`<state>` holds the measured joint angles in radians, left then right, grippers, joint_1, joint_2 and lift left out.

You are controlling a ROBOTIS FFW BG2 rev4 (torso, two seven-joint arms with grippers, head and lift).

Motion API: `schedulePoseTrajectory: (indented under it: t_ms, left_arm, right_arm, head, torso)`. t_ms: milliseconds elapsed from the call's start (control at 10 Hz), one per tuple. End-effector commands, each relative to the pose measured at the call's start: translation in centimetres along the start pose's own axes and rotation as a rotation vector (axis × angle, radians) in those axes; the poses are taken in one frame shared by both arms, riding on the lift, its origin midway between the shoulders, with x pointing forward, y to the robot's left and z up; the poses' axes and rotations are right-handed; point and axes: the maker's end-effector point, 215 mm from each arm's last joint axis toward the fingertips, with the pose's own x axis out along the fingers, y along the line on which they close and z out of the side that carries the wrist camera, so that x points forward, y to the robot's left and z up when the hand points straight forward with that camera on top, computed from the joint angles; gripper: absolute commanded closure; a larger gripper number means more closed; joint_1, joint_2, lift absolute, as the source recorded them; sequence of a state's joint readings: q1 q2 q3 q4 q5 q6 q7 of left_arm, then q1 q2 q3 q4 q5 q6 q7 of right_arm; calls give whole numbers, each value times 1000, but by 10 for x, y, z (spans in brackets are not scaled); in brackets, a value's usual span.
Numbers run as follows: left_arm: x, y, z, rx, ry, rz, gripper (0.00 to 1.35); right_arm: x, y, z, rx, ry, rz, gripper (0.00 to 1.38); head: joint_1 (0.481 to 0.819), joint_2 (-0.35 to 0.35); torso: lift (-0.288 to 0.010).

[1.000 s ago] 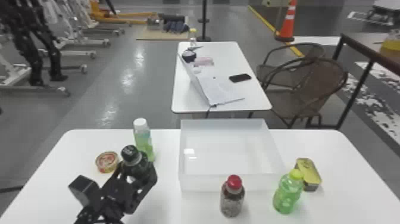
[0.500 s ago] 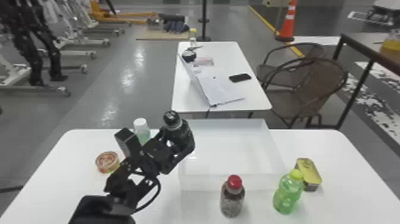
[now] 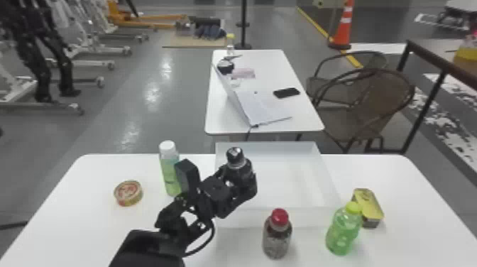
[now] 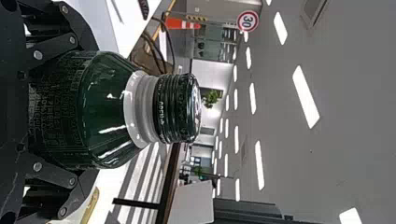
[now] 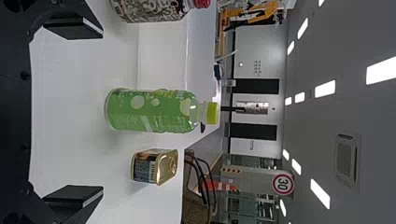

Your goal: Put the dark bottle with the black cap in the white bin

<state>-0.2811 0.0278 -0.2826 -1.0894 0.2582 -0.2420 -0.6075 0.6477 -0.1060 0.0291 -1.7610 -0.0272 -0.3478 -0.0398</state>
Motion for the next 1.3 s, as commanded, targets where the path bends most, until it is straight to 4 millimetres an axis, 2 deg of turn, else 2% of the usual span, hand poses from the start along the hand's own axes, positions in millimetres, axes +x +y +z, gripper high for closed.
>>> schedulePoseTrajectory:
  t_ms: [0,100,200,300,500,600,700,800,900,1200]
  left_arm:
    - [2,-3,-5,-5,11,-8,972]
    - [1,0,-3,-5,2,8,683]
    - [-2,5,-6,-17,0,35,277]
    - [-6,8,-6,-27,-11,53,44]
    - [-10,14,-1,-26,-34,70,176]
    - [-14,18,8,-33,-70,85,191]
    - [-24,26,18,-21,-96,108,191]
    - [-45,38,28,14,-110,155,191]
    - [-77,54,32,40,-118,240,191]
    - [-197,93,6,76,-61,469,200]
  right_arm:
    - [1,0,1,0,-4,0,119]
    - [1,0,1,2,-4,-1,119]
    - [0,0,0,3,-1,-2,119]
    - [0,-1,0,5,-1,-2,119]
    - [0,-1,0,5,-1,-2,119]
    - [0,-1,-1,6,1,-2,119]
    - [0,-1,-1,6,1,-2,119]
    - [0,-1,0,5,-1,-2,119]
    - [0,-1,0,5,-1,-2,119]
    - [1,0,3,-2,-7,1,119]
  head:
    - [549,0]
    - [549,0]
    - [549,0]
    - [549,0]
    - [549,0]
    - [549,0]
    - [549,0]
    - [549,0]
    - [549,0]
    - [549,0]
  torso:
    - [-100]
    - [-100]
    - [-100]
    - [-100]
    - [-100]
    - [-100]
    - [-100]
    - [-100]
    - [-100]
    - [-100]
